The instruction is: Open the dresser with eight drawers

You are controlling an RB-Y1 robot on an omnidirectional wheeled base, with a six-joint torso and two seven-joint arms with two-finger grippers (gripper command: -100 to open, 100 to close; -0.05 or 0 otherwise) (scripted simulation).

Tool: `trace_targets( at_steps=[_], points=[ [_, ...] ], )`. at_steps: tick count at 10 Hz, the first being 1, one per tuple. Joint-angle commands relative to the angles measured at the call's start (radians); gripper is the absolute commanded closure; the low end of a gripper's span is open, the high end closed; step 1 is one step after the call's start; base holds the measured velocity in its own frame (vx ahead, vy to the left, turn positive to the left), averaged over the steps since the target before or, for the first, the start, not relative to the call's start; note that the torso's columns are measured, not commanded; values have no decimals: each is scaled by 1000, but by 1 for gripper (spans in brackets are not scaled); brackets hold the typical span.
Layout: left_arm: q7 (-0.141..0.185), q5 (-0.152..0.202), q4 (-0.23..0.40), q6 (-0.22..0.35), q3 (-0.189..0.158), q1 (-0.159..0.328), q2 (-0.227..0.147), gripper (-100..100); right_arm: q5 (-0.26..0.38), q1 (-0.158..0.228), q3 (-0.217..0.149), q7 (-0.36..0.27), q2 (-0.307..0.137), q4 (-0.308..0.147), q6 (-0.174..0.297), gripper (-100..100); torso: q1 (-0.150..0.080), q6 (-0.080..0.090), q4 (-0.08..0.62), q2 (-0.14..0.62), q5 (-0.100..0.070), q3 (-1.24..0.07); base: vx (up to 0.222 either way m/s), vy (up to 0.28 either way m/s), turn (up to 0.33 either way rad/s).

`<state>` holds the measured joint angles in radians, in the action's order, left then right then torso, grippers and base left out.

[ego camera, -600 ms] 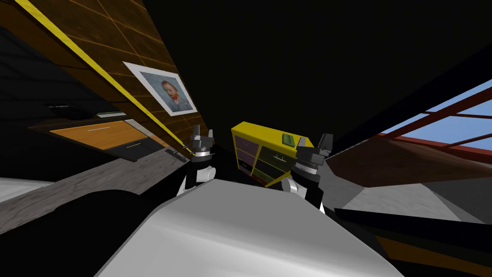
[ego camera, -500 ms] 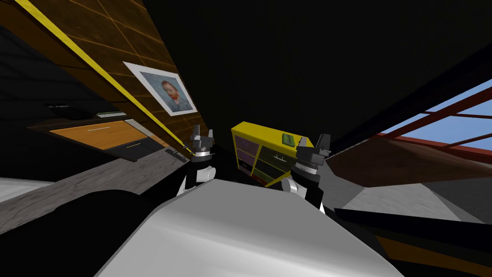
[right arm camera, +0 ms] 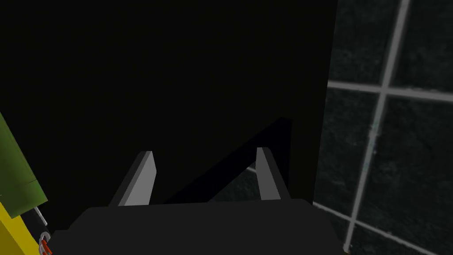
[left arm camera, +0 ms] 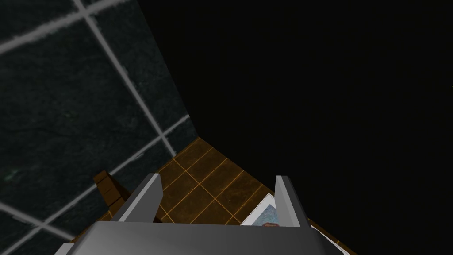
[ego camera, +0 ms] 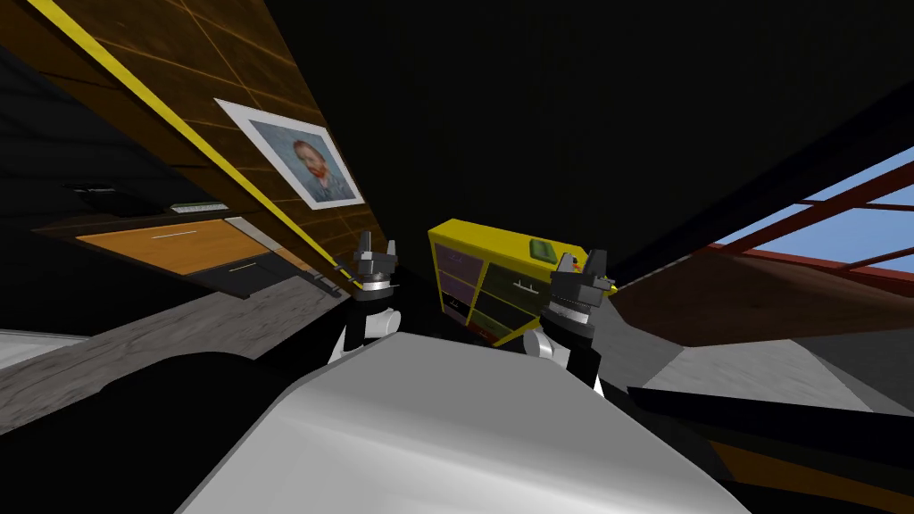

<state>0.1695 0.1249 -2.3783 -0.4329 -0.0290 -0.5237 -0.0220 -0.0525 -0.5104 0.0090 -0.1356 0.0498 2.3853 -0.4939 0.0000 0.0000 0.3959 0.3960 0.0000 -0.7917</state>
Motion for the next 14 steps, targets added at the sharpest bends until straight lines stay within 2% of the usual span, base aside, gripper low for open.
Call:
trace_targets(
  at_steps=[1,3,4,6,8,9,10,11,13,14],
  points=[
    [0,0,0,0,0,0,0,0,0,0,0,0,0,0,0,0,0,0,74,74,0,-147,0,0,0],
    [0,0,0,0,0,0,0,0,0,2,0,0,0,4,-3,0,-1,0,219,220,-2,-443,0,0,0],
    [0,0,0,0,0,0,0,0,18,7,1,-4,-48,-9,10,-100,-2,0,293,293,-2,-592,-6,0,-1],
    [0,0,1,0,0,0,0,0,60,16,4,-12,-106,-43,44,-100,-3,-4,328,326,-5,-685,-68,44,32],
    [0,0,0,0,0,0,0,0,60,16,4,-12,-113,-43,44,-100,-2,-3,333,328,-3,-691,-29,21,5],
    [0,0,0,0,0,0,0,0,89,22,6,-17,-142,-67,68,-100,-2,-4,334,328,-3,-692,-20,15,24],
    [0,0,0,0,0,0,0,0,89,22,6,-17,-142,-67,68,-100,0,-5,332,328,-4,-692,-27,14,23],
    [0,0,0,0,0,0,0,0,123,30,8,-24,-168,-91,95,-100,1,-5,331,327,-4,-692,-48,30,18],
    [0,0,0,0,0,0,0,0,123,30,8,-24,-168,-94,95,-100,1,-6,327,323,-5,-693,-34,22,14],
    [0,0,0,0,0,0,0,0,161,38,11,-32,-190,-125,126,-100,-1,-5,326,321,-6,-694,-46,39,13]
  ],
)
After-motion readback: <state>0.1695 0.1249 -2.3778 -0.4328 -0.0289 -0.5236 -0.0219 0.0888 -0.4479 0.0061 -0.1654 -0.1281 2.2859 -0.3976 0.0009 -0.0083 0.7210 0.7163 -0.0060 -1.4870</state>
